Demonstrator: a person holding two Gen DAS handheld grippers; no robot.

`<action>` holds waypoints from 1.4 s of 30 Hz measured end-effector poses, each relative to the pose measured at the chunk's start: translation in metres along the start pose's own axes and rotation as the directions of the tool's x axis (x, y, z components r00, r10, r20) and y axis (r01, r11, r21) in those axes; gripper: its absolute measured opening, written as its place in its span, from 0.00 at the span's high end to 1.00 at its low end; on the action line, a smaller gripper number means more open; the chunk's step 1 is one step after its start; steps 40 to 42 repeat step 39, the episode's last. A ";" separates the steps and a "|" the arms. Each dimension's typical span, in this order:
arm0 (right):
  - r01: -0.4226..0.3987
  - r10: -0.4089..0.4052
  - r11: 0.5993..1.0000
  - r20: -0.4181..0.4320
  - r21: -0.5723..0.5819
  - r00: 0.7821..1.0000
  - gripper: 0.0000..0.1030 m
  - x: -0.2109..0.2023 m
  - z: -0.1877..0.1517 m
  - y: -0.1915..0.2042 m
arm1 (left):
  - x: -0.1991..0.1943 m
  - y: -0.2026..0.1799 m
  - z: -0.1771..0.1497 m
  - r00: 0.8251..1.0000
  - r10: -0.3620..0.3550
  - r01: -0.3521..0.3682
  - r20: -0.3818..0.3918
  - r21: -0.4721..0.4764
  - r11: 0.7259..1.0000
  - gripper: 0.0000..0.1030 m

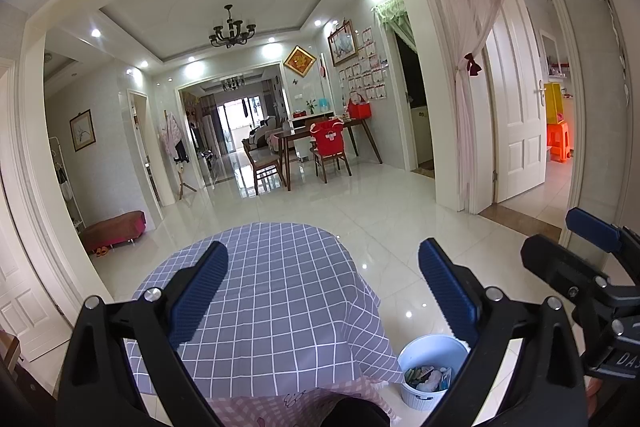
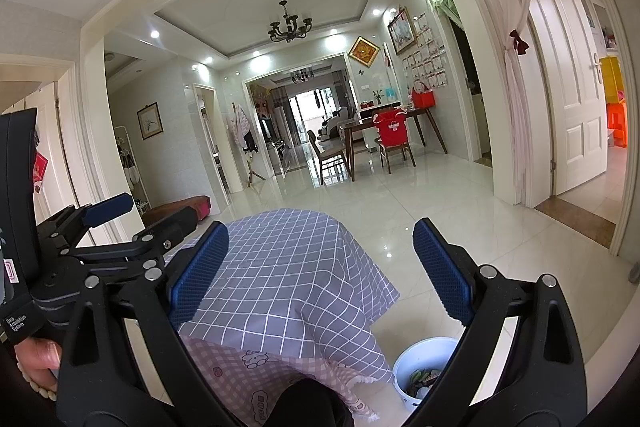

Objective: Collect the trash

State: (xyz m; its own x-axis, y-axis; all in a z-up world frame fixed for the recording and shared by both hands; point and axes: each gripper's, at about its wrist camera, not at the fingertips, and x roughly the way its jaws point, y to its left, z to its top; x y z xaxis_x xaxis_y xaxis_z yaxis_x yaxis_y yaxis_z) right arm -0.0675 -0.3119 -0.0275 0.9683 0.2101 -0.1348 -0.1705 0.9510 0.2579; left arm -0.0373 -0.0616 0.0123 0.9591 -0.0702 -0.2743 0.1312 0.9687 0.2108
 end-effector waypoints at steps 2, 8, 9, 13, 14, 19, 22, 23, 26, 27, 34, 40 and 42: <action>-0.001 0.001 1.000 0.000 0.001 1.000 0.11 0.000 0.001 0.000 | 0.001 0.001 -0.002 1.000 0.000 0.000 0.000 0.000 1.000 0.08; 0.000 0.000 1.000 -0.001 0.001 1.000 0.11 -0.001 0.000 0.001 | 0.002 0.002 0.000 1.000 0.000 0.000 -0.001 0.001 1.000 0.08; 0.000 0.000 1.000 0.000 0.001 1.000 0.11 0.000 0.002 0.000 | 0.002 0.002 0.000 1.000 0.000 0.000 -0.002 0.001 1.000 0.08; 0.000 0.000 1.000 0.000 0.001 1.000 0.11 0.000 0.002 0.000 | 0.002 0.003 -0.001 1.000 0.000 0.000 -0.003 0.001 1.000 0.08; -0.001 0.001 1.000 0.000 0.002 1.000 0.11 0.000 0.002 0.000 | 0.003 0.004 -0.003 1.000 0.000 0.000 -0.004 0.001 1.000 0.08; -0.001 0.001 1.000 -0.001 0.002 1.000 0.11 0.000 0.003 0.000 | 0.004 0.007 -0.009 1.000 0.002 -0.002 -0.006 0.001 1.000 0.08; 0.002 -0.002 1.000 -0.004 0.007 1.000 0.11 0.000 0.003 0.000 | 0.004 0.006 -0.005 1.000 0.001 -0.001 -0.006 0.003 1.000 0.08; 0.004 -0.004 1.000 -0.008 0.009 1.000 0.11 0.000 0.002 0.001 | 0.004 0.007 -0.007 1.000 0.001 -0.001 -0.007 0.003 1.000 0.08; 0.009 -0.009 1.000 -0.014 0.015 1.000 0.11 0.000 -0.003 0.003 | 0.009 0.010 -0.009 1.000 -0.011 0.011 -0.009 -0.001 1.000 0.08; 0.011 -0.011 1.000 -0.018 0.018 1.000 0.11 0.001 -0.004 0.004 | 0.010 0.013 -0.012 1.000 -0.016 0.016 -0.011 -0.005 1.000 0.08; 0.044 -0.041 0.998 -0.070 0.042 0.997 0.11 0.018 -0.021 0.018 | 0.041 0.044 -0.037 0.996 -0.053 0.049 -0.068 -0.052 0.997 0.08; 0.072 -0.065 0.997 -0.149 0.042 0.987 0.11 0.047 -0.036 0.037 | 0.071 0.075 -0.063 0.988 -0.066 0.055 -0.138 -0.082 0.995 0.08; 0.072 -0.065 0.997 -0.149 0.042 0.987 0.11 0.047 -0.036 0.037 | 0.071 0.075 -0.063 0.988 -0.066 0.055 -0.138 -0.082 0.995 0.08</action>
